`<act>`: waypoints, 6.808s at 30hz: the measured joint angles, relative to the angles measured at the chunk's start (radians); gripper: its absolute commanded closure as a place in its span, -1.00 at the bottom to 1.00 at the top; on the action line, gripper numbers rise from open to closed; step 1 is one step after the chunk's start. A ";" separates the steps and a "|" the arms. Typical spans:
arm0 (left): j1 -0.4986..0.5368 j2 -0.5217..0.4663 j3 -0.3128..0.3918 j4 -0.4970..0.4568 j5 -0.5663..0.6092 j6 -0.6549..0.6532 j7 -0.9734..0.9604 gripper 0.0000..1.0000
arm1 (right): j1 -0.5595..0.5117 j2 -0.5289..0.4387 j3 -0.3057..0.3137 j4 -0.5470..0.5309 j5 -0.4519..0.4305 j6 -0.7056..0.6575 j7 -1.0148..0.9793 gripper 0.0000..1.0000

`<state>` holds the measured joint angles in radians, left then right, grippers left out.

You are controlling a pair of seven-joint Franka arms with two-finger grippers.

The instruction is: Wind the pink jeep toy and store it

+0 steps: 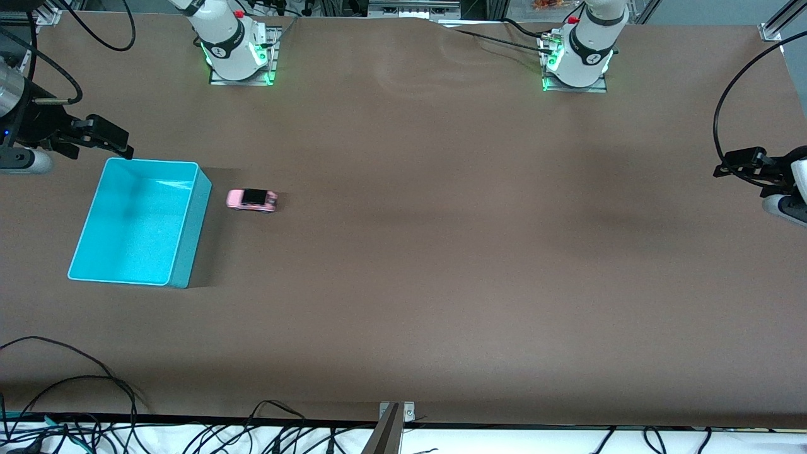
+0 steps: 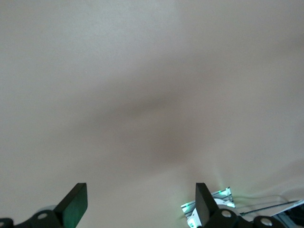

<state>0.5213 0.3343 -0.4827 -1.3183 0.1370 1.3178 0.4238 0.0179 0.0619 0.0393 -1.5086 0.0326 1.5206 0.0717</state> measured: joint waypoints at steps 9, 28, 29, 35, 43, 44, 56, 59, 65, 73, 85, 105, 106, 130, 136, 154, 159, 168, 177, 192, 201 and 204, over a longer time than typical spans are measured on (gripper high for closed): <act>0.000 -0.004 -0.029 0.033 0.000 0.000 -0.032 -1.00 | 0.000 0.000 0.000 0.000 0.000 0.000 0.000 -1.00; -0.056 -0.013 -0.032 0.063 0.000 0.001 -0.148 -1.00 | 0.000 0.000 0.000 0.000 0.000 0.000 0.000 -1.00; -0.073 -0.020 -0.024 0.063 0.000 0.001 -0.160 -1.00 | 0.000 0.000 0.000 0.000 0.000 0.000 0.000 -1.00; -0.241 -0.074 0.132 0.051 -0.014 0.047 -0.221 -1.00 | 0.000 0.000 0.000 0.000 0.000 0.000 0.000 -1.00; -0.355 -0.203 0.320 -0.122 -0.135 0.216 -0.226 -1.00 | 0.001 0.000 0.000 0.000 0.000 0.000 0.000 -1.00; -0.374 -0.221 0.345 -0.147 -0.140 0.225 -0.226 -1.00 | 0.002 0.000 0.000 0.000 0.000 0.000 0.000 -1.00; -0.499 -0.345 0.470 -0.297 -0.143 0.241 -0.263 -1.00 | 0.021 0.001 0.004 0.000 -0.004 0.001 0.006 -1.00; -0.501 -0.345 0.470 -0.297 -0.139 0.226 -0.265 -1.00 | 0.022 0.005 0.004 0.000 -0.007 0.008 0.006 -1.00; -0.502 -0.345 0.470 -0.289 -0.136 0.213 -0.266 -1.00 | 0.022 0.015 0.003 0.000 -0.007 0.018 0.007 -1.00; -0.501 -0.345 0.473 -0.283 -0.136 0.211 -0.267 -1.00 | 0.021 0.023 -0.002 0.000 -0.007 0.018 0.009 -1.00; -0.501 -0.335 0.482 -0.257 -0.136 0.212 -0.267 -1.00 | 0.003 0.026 -0.037 -0.051 -0.007 0.020 0.010 -1.00; -0.478 -0.315 0.491 -0.233 -0.168 0.213 -0.267 -1.00 | 0.002 -0.067 -0.040 -0.483 -0.007 0.391 0.086 -1.00; -0.479 -0.315 0.489 -0.233 -0.168 0.213 -0.267 -1.00 | 0.003 -0.068 -0.040 -0.500 -0.007 0.406 0.088 -1.00; -0.481 -0.313 0.439 -0.202 -0.136 0.214 -0.267 -1.00 | 0.012 -0.032 0.038 -0.775 -0.007 0.753 0.534 -1.00; -0.481 -0.313 0.439 -0.202 -0.136 0.214 -0.267 -1.00 | 0.014 -0.008 0.053 -0.807 -0.007 0.828 0.696 -1.00; -0.481 -0.313 0.439 -0.201 -0.136 0.214 -0.267 -1.00 | 0.015 0.087 0.053 -0.879 -0.007 1.007 1.128 -1.00; -0.481 -0.313 0.439 -0.201 -0.136 0.214 -0.267 -1.00 | 0.029 0.104 0.053 -0.881 -0.010 1.021 1.278 -1.00; -0.481 -0.313 0.439 -0.201 -0.136 0.214 -0.267 -1.00 | 0.037 0.128 0.052 -0.897 -0.034 1.027 1.396 -1.00; -0.481 -0.313 0.439 -0.201 -0.136 0.214 -0.267 -1.00 | 0.036 0.148 0.035 -0.897 -0.046 1.035 1.408 -1.00; -0.481 -0.313 0.439 -0.201 -0.136 0.214 -0.267 -1.00 | 0.035 0.181 -0.007 -0.898 -0.088 1.042 1.408 -1.00; -0.481 -0.313 0.439 -0.201 -0.136 0.214 -0.267 -1.00 | 0.035 0.189 -0.007 -0.898 -0.089 1.047 1.408 -0.10; -0.481 -0.313 0.439 -0.201 -0.136 0.214 -0.267 -1.00 | 0.035 0.191 -0.007 -0.898 -0.090 1.047 1.408 0.19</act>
<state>0.0406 0.0212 -0.0435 -1.5195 0.0012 1.5314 0.1564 0.0534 0.2525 0.0323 -2.4062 -0.0570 2.5673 1.4800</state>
